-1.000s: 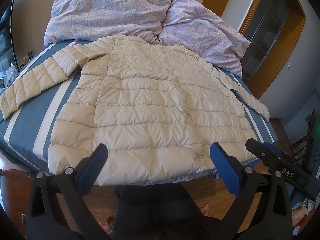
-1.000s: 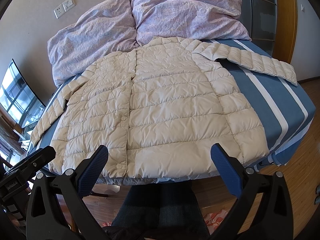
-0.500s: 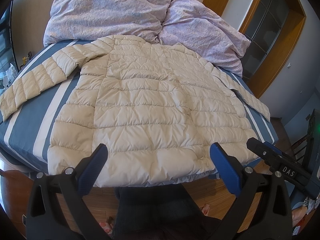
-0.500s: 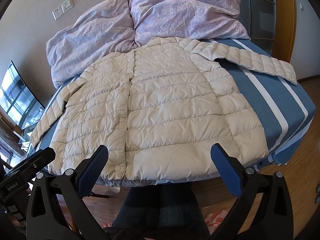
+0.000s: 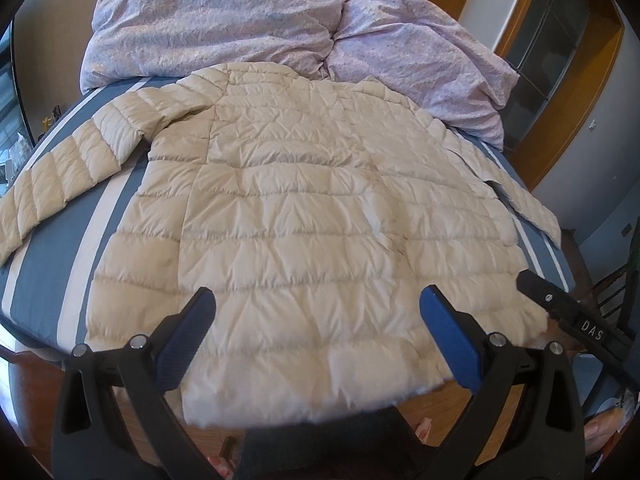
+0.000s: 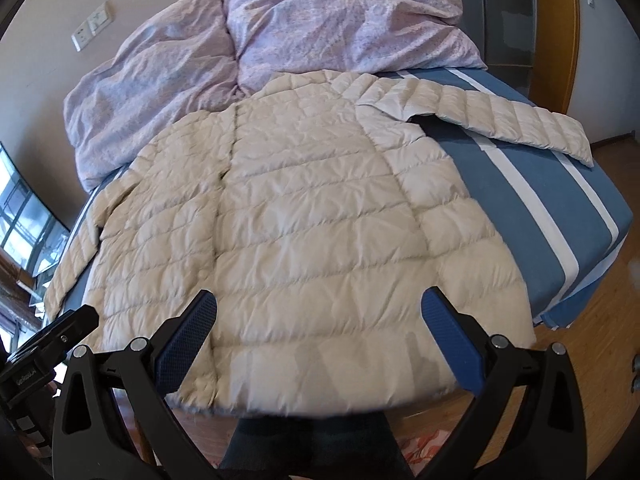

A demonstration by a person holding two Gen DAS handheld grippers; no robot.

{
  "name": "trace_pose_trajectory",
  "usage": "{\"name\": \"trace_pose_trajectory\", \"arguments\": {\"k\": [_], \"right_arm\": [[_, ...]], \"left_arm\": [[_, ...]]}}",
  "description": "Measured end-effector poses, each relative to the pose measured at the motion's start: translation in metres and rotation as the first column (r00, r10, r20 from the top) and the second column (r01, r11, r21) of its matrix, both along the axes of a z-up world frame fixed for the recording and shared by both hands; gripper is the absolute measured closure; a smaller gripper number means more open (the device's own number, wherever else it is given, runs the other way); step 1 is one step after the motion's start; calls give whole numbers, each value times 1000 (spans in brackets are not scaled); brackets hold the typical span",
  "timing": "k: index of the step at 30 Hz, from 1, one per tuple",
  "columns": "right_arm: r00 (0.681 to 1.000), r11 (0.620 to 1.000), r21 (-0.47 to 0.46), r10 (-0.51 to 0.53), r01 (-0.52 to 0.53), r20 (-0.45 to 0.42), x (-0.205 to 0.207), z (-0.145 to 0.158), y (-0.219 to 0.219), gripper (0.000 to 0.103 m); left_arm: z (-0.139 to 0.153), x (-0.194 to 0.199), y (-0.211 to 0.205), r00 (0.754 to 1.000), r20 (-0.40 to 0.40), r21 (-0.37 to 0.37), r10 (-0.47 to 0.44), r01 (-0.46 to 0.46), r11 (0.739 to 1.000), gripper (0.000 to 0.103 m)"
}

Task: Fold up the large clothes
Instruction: 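Reach the right tool to the jacket's sleeve and close on it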

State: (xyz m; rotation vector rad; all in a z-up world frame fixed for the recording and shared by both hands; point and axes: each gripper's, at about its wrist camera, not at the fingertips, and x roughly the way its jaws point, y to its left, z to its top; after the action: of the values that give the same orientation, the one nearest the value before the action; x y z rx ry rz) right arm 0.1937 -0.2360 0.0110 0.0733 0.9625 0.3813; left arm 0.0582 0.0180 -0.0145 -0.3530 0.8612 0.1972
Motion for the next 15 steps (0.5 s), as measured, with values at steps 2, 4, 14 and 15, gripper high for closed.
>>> {"name": "trace_pose_trajectory", "arguments": {"k": [2, 4, 14, 15], "right_arm": [[1000, 1000, -8, -11, 11, -1, 13, -3, -1, 1], [1000, 1000, -16, -22, 22, -5, 30, -6, -4, 1], [984, 984, -39, -177, 175, -35, 128, -20, -56, 1], [980, 980, -33, -196, 194, -46, 140, -23, -65, 1]], "left_arm": [[-2, 9, 4, 1000, -8, 9, 5, -5, 1000, 2], [-5, 21, 10, 1000, -17, 25, 17, -17, 1000, 2], [-21, 83, 41, 996, -56, 88, 72, -67, 994, 2], [-24, 89, 44, 995, -59, 98, 76, -70, 993, 2]]}}
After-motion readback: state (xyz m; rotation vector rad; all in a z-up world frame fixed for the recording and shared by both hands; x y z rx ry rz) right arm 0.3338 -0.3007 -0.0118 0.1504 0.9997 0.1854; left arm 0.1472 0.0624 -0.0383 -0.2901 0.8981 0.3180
